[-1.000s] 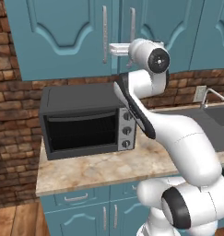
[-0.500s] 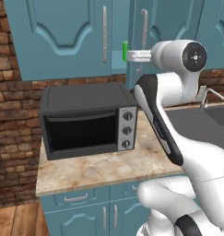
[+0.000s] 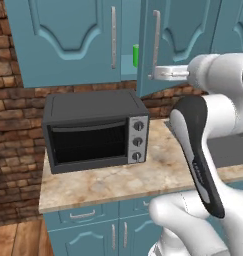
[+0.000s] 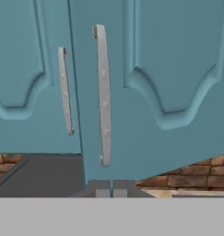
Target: Open the cabinet directly in front. Then move the liquor and the mug to the dining counter with the jar on it.
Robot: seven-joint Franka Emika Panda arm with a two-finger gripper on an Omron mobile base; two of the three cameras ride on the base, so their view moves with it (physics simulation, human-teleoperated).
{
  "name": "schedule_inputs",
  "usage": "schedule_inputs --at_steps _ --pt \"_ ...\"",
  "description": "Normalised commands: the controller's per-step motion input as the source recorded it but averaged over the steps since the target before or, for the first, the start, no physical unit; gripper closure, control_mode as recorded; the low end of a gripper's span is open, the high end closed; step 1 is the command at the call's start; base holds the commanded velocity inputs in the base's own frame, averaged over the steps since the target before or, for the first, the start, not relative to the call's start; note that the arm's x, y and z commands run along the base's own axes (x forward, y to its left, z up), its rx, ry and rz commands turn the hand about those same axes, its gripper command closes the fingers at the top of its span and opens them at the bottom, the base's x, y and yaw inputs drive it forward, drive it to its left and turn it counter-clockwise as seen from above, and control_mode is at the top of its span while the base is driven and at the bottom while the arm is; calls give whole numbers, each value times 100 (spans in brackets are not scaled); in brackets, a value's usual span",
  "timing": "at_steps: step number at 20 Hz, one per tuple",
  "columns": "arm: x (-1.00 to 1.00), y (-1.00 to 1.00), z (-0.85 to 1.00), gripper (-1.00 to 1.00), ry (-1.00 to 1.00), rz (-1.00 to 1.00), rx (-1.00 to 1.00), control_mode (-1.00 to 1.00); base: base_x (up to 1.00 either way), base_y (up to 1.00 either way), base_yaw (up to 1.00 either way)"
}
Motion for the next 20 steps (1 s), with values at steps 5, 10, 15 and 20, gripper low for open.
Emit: schedule_inputs --at_steps 5,10,15,20 --pt "-5 69 0 100 3 13 -3 -100 0 0 0" --pt "-11 59 11 -100 5 5 -7 -100 0 0 0" --pt "-26 17 17 -100 6 0 -18 -100 0 0 0" --pt "-5 0 0 -100 0 0 -44 -100 0 0 0"
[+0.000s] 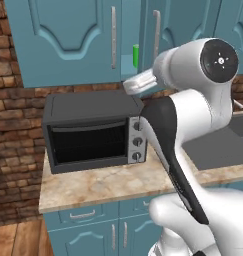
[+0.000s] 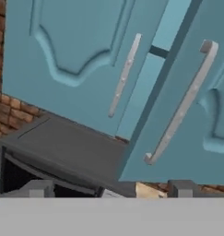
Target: Open the cabinet directly in front. Then move the liquor and the mug to the dining counter with the jar on it.
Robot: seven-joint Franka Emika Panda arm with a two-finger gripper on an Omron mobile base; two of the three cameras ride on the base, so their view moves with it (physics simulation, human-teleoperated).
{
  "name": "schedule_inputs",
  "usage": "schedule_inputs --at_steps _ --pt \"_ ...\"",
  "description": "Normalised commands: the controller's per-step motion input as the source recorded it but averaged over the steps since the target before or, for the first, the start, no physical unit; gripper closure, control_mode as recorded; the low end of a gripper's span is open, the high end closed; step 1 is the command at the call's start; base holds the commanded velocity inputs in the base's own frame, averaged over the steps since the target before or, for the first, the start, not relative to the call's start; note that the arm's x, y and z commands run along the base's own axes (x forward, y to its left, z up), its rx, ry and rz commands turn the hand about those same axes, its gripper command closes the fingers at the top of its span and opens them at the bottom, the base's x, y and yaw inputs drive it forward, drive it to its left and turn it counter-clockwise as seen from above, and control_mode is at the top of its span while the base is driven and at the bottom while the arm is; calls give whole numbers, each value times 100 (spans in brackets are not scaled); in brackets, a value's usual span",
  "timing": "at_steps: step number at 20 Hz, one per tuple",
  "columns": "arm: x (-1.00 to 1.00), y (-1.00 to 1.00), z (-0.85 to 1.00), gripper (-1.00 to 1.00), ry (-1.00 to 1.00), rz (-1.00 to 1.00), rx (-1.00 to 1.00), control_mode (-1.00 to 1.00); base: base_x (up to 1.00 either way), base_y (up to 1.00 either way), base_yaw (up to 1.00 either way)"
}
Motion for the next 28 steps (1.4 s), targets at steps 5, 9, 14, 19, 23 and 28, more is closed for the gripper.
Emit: schedule_inputs --at_steps 5,9,14,19,23,28 --pt "0 0 -5 -100 0 0 -48 -100 0 0 0" --pt "0 1 -12 -100 -1 0 -48 -100 0 0 0" --pt "7 0 -12 -100 0 0 -41 -100 0 0 0" --pt "40 0 -38 -100 -1 0 -30 -100 0 0 0" --pt "48 2 -25 -100 -4 2 -20 -100 0 0 0" --pt "45 9 0 -100 -1 6 -11 -100 0 0 0"
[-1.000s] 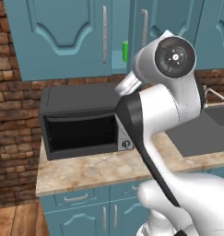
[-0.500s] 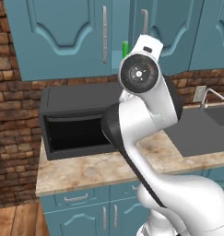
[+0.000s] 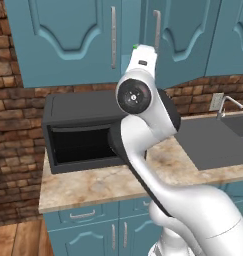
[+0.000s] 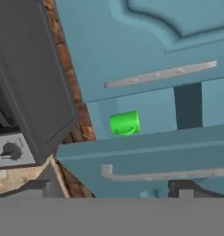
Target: Open the cabinet directly in front. Then move the liquor and the mug to the dining counter with the jar on it.
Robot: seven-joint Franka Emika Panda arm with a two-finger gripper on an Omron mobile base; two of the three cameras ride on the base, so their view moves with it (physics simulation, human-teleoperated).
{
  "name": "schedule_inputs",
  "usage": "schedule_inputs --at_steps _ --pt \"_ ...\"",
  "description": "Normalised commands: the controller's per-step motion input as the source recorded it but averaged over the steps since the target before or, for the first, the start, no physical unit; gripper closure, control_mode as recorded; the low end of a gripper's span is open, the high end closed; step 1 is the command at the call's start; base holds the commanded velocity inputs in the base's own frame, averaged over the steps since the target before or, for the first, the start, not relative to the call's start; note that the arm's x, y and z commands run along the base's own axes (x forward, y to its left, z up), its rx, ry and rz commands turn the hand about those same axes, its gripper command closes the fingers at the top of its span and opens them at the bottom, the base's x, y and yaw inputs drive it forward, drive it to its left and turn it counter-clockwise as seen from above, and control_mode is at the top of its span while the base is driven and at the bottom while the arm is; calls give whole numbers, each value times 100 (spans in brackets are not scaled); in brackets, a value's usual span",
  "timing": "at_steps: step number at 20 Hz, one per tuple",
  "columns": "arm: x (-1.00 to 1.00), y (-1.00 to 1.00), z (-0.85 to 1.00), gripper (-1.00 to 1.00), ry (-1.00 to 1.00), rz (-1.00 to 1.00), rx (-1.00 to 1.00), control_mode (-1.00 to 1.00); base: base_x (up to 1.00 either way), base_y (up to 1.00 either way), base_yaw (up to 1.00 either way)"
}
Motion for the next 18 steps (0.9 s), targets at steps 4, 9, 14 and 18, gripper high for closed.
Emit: schedule_inputs --at_steps 4,9,14,18 --pt "33 10 0 -100 0 5 -8 -100 0 0 0" --pt "30 1 0 -100 0 1 -6 -100 0 0 0" --pt "33 -1 0 -100 0 -2 -8 -100 0 0 0" --pt "37 0 0 -100 0 -1 -8 -100 0 0 0"
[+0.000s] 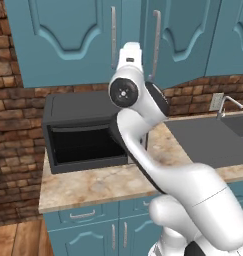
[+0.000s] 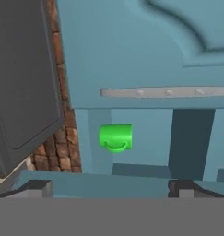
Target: Open the cabinet directly in front. Then move the liquor and the mug to the dining counter with the jar on it.
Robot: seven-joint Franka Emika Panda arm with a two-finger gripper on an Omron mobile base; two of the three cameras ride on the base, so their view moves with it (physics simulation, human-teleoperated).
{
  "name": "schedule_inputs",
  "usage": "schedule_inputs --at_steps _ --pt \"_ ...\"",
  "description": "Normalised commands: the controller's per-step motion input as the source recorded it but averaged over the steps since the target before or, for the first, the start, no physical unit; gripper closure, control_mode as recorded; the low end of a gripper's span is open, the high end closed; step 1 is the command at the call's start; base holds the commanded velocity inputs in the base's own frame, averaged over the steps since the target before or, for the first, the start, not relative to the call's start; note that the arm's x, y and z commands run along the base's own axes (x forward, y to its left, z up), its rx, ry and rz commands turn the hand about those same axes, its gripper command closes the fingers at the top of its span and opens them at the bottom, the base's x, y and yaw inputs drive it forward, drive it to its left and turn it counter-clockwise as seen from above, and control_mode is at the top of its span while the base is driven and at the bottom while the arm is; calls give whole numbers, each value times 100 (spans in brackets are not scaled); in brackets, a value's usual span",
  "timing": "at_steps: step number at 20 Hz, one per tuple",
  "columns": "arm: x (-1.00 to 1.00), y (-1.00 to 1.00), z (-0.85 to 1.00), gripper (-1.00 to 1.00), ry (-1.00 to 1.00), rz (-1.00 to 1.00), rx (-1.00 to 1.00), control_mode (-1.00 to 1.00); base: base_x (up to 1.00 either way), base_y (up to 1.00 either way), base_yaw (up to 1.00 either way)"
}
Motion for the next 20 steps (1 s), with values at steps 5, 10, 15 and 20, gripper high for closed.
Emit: schedule_inputs --at_steps 5,10,15,20 --pt "31 -1 0 -100 0 0 -5 -100 0 0 0" --pt "27 -8 0 -100 0 0 -1 -100 0 0 0" --pt "27 -9 0 -100 0 0 0 -100 0 0 0" --pt "36 -1 0 -100 0 0 0 -100 0 0 0"
